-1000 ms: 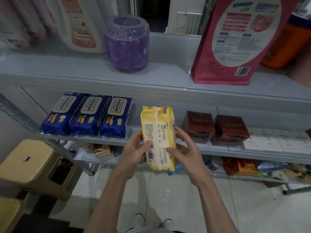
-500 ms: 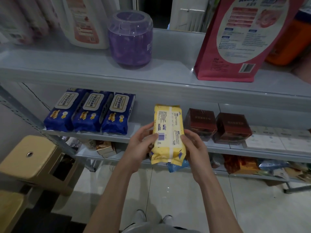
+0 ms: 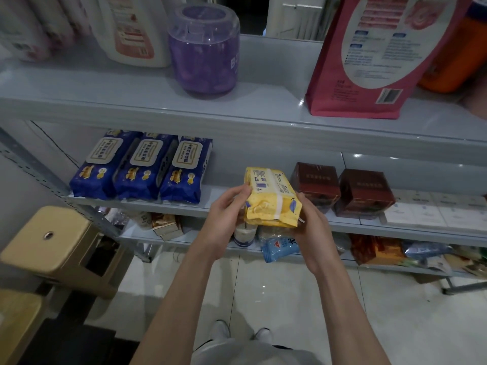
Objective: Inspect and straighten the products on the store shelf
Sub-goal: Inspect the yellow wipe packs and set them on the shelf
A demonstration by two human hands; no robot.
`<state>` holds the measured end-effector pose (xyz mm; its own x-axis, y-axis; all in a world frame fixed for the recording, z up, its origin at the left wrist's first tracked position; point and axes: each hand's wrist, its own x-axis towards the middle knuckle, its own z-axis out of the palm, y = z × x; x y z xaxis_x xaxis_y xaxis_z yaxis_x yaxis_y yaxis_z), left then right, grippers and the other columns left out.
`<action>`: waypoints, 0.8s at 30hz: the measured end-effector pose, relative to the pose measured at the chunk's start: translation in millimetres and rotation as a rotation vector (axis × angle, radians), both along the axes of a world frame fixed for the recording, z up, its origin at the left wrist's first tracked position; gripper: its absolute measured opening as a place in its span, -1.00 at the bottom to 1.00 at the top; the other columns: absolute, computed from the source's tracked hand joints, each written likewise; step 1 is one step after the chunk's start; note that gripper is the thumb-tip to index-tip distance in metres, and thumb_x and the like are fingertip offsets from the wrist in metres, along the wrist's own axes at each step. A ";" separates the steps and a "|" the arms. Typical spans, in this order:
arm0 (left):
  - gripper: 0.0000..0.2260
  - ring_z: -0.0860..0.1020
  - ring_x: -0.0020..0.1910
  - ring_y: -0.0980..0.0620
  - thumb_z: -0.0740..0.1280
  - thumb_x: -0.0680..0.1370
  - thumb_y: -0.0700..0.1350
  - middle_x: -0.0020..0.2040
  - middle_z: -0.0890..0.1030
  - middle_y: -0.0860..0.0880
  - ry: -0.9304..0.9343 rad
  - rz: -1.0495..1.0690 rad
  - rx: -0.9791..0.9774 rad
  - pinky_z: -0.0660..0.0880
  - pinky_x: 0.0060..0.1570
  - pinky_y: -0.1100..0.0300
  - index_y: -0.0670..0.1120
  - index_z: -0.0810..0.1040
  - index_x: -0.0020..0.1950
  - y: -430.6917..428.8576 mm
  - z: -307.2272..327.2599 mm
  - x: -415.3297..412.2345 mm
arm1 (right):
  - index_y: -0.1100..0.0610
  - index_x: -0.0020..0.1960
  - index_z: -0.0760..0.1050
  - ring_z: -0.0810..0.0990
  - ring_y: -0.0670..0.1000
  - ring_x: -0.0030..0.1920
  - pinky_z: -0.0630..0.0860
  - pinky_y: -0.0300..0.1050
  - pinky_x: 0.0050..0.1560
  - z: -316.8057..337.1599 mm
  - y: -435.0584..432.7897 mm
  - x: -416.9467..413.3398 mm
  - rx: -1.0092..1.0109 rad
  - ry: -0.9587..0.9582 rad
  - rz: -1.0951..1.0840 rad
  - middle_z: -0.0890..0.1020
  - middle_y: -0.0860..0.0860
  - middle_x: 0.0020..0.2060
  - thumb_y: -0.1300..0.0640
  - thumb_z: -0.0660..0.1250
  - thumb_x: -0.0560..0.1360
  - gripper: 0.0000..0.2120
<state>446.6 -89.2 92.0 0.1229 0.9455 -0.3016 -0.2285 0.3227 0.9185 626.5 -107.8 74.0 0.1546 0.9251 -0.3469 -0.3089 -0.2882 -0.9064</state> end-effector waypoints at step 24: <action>-0.60 0.71 0.04 -0.01 0.46 0.55 -0.19 0.21 0.63 0.06 0.080 0.010 0.083 0.65 -0.16 0.15 -0.01 0.51 0.36 -2.3 -0.1 -9.0 | 0.12 0.24 0.55 0.74 0.00 0.06 0.67 -0.09 -0.01 0.0 0.4 -9.5 -0.050 -0.196 0.060 0.72 0.05 0.13 -0.10 0.61 0.35 -0.44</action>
